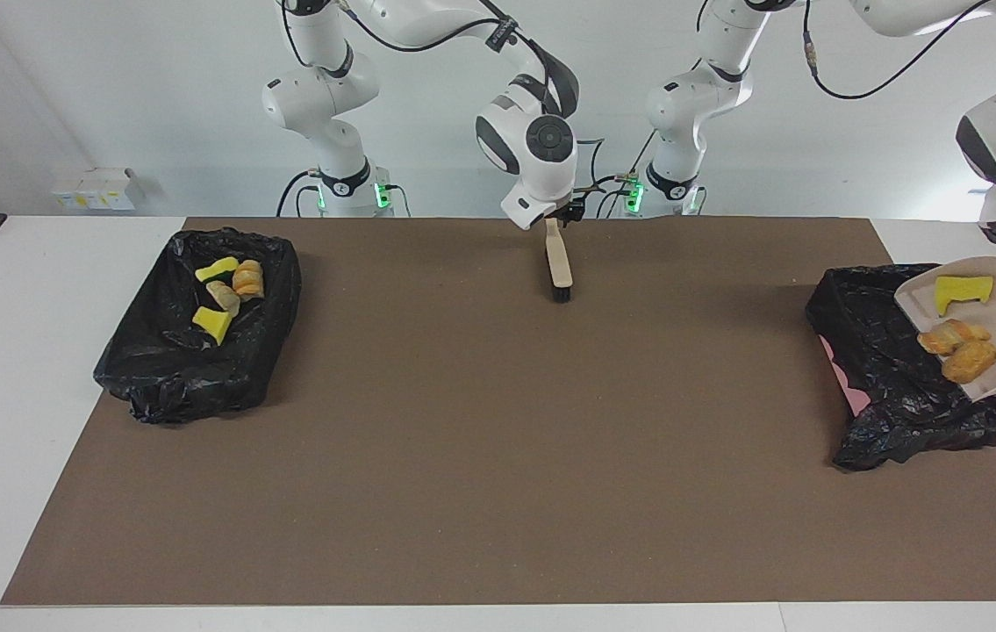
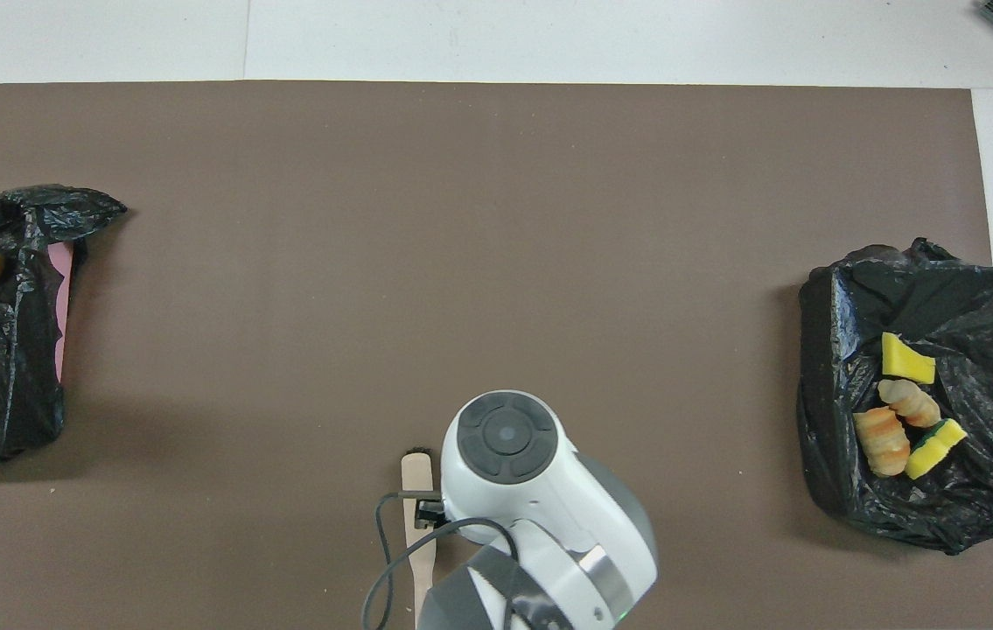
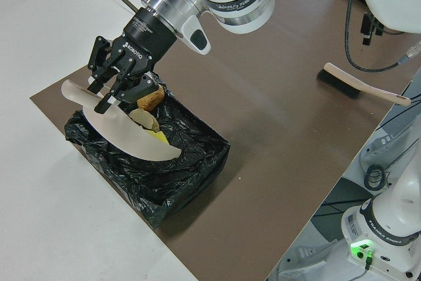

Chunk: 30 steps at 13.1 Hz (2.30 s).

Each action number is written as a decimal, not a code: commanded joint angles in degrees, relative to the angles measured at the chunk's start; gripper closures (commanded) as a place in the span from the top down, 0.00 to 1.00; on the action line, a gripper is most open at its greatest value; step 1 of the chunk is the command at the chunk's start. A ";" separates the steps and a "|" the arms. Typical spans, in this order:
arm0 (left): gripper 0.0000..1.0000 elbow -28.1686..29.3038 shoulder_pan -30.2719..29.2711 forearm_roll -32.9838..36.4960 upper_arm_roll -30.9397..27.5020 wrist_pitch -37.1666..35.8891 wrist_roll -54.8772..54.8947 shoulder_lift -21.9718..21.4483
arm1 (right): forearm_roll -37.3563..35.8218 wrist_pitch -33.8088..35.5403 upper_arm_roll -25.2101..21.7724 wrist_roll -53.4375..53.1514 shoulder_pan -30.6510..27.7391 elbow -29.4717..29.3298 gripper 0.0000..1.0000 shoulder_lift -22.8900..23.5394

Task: Sweep and dump trash in bin

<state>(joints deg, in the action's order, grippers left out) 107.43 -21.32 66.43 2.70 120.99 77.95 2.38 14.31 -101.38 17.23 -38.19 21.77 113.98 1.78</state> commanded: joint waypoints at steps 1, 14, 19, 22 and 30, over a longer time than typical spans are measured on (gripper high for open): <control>0.00 2.69 1.10 7.11 -0.77 0.13 -2.71 -2.47 | -1.04 6.44 0.53 11.60 -8.38 0.02 0.99 -5.29; 0.00 4.19 8.59 20.23 -1.21 -9.75 -10.72 -4.49 | -12.91 18.42 0.26 32.84 -28.09 -22.40 1.00 -3.72; 0.00 8.65 13.05 14.70 -0.68 -13.33 -16.93 -5.72 | -13.26 18.24 0.26 28.26 -28.10 -24.86 1.00 -2.49; 0.00 8.67 14.64 15.82 -0.95 -14.99 -18.63 -4.31 | -15.45 18.24 0.35 25.45 -28.36 -26.09 1.00 -2.05; 0.00 4.19 12.63 10.25 -1.21 -11.92 -13.64 -4.85 | -17.30 18.42 -8.51 25.54 -21.08 -26.36 1.00 -1.96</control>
<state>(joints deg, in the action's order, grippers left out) 110.68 -7.80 80.47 1.83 107.32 69.71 -2.43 -2.21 -83.73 11.86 -11.60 -2.09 89.09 -1.14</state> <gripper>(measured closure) 0.687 0.000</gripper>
